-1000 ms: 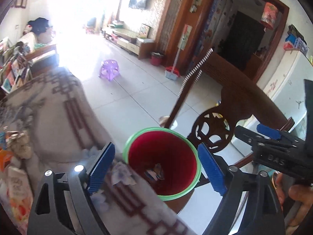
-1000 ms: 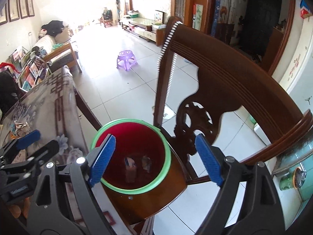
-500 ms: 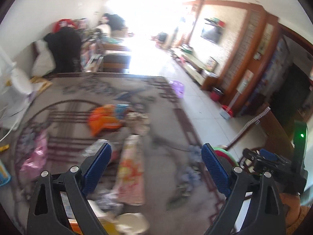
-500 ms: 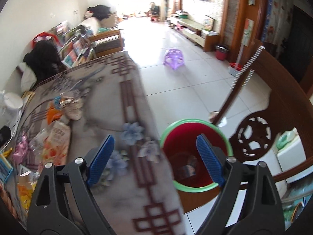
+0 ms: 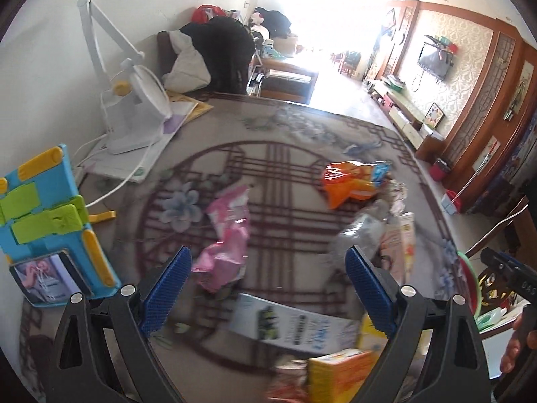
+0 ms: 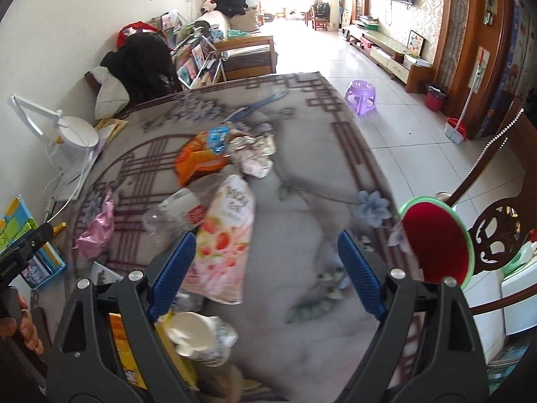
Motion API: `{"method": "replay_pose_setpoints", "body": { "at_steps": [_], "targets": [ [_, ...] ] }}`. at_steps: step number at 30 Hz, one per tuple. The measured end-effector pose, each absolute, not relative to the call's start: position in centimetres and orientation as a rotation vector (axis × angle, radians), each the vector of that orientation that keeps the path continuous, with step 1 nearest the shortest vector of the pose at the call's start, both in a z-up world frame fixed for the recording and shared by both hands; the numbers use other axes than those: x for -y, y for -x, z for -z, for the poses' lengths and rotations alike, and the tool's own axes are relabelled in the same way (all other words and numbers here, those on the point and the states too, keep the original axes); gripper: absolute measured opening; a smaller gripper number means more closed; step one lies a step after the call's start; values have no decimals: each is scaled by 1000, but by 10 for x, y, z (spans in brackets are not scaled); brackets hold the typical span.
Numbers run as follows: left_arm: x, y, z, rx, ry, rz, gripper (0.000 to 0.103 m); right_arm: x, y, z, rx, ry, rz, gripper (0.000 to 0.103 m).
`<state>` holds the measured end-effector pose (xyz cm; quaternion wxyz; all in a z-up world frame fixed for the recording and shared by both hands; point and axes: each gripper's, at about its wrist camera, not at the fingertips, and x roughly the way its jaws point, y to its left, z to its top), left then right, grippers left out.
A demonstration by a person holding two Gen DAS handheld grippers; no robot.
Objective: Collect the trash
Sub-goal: 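Move both tools back over the table, then grasp the pink plastic bag with the left tool, then grasp the clear water bottle with the right tool while left holds the bag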
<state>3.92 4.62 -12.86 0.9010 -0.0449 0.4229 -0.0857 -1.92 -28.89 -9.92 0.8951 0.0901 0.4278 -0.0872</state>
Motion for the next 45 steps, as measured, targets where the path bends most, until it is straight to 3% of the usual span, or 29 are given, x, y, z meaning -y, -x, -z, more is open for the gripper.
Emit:
{"method": "replay_pose_setpoints", "body": {
  "at_steps": [8, 22, 24, 27, 30, 45],
  "targets": [
    [-66, -77, 171, -967, 15, 172, 89, 234, 13, 97, -901, -161, 171, 85],
    [-53, -132, 224, -1077, 31, 227, 88, 220, -8, 99, -948, -211, 201, 85],
    [-48, -139, 231, -1092, 24, 234, 80, 219, -21, 101, -966, -247, 181, 85],
    [-44, -149, 245, -1154, 44, 250, 44, 216, -42, 103, -983, -286, 151, 85],
    [-47, -148, 247, -1155, 98, 265, 23, 211, -65, 108, -1004, -290, 128, 85],
    [-61, -116, 194, -978, 129, 282, 20, 216, -156, 210, -1334, -394, 172, 83]
  ]
}}
